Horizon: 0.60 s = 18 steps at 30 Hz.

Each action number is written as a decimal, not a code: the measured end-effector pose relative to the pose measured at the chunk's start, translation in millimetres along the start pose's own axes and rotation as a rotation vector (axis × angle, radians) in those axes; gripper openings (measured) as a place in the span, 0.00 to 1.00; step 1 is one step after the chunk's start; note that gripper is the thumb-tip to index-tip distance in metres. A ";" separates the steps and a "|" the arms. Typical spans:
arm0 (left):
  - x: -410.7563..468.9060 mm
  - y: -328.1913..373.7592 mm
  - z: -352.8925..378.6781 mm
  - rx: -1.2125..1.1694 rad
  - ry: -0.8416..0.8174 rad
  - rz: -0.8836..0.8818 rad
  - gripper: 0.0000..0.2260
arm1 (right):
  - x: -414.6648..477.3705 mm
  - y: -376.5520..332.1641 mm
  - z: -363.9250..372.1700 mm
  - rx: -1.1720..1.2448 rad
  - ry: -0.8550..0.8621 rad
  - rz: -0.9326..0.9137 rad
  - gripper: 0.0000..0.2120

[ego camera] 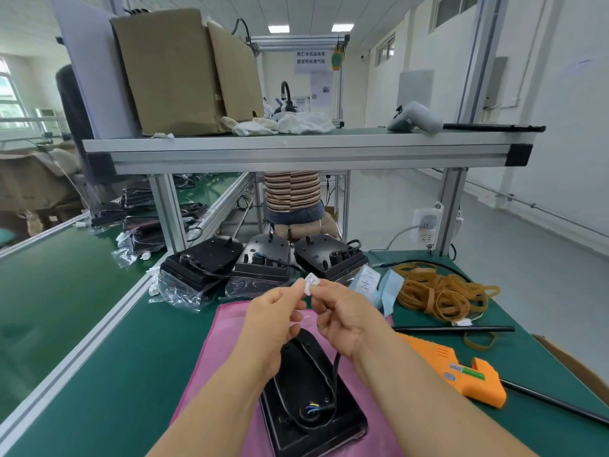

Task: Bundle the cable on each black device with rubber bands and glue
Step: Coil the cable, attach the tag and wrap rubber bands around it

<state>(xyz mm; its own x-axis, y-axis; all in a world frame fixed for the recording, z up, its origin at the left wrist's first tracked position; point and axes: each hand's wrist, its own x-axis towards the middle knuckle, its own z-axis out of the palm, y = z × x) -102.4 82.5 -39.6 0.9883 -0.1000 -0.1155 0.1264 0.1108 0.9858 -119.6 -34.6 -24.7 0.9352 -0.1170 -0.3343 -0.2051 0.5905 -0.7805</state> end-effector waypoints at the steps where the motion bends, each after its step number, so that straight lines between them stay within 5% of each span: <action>1: -0.1 1.1 0.3 -0.025 0.006 0.008 0.12 | -0.1 2.5 1.1 0.017 0.003 0.006 0.07; 8: -1.2 6.3 -15.2 0.136 0.101 0.175 0.09 | -3.5 10.7 1.0 -0.094 -0.015 -0.014 0.07; 14: -3.2 7.1 -47.5 0.587 -0.160 -0.119 0.10 | -1.8 14.1 -21.0 -1.108 0.071 -0.257 0.07; 18: -6.1 -6.6 -41.5 0.671 -0.144 -0.159 0.06 | 0.0 18.7 -20.8 -1.286 0.051 -0.215 0.09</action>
<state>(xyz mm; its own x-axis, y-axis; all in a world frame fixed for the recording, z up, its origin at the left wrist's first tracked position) -105.7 123.4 -50.5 0.9352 -0.1989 -0.2930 0.1427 -0.5454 0.8259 -129.5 -40.1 -50.3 0.9776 -0.1594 -0.1377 -0.2078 -0.6222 -0.7548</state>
